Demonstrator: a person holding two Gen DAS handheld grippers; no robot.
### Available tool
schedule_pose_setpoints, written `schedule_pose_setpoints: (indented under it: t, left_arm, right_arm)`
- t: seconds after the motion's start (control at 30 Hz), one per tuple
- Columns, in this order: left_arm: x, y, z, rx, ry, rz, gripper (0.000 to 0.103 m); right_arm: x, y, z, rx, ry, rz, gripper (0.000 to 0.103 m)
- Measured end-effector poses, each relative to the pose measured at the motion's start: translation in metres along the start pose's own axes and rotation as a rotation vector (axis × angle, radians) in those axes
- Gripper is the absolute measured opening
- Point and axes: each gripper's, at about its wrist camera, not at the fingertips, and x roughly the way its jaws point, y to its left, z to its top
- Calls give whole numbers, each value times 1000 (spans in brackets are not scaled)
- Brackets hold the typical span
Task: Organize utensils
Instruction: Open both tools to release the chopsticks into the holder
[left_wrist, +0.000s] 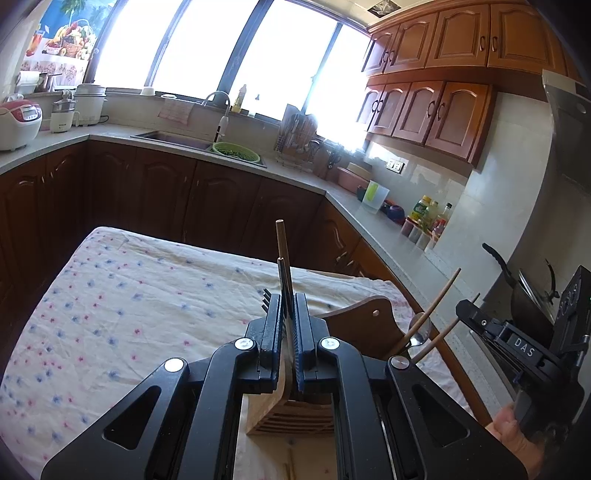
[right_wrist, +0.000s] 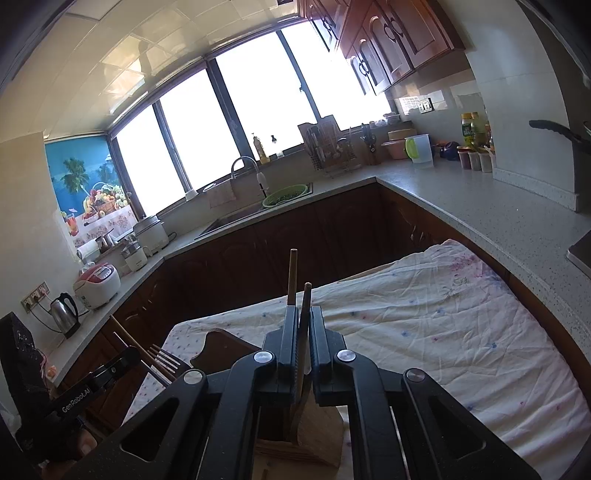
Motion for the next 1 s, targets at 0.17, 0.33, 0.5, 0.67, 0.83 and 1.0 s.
schedule_pose_setpoints:
  t: [0.17,0.33,0.5,0.67,0.83,1.0]
  left_arm:
    - [0,-1,2,-4,9,2,5]
    - [-7,2,2,-16,10,-5,23]
    - [-27,3,1,-22,-28,21,57]
    - [-52,1,-4,8,-69,46,84]
    - [-74,-5,-15,63,-85,65,89]
    - [-93,-10,-35,99,-66,89,89]
  right_arm:
    - [0,1,0,5,1,1,6]
    - [-2,1,0,12,8,2,21]
    - [-22,2,3,24,-59,32,71]
    - [-45,4,4,34,-104,72,98]
    - [-65,9,-3,21,-121,78,102]
    - [-84,8,-17,20,-113,77,102]
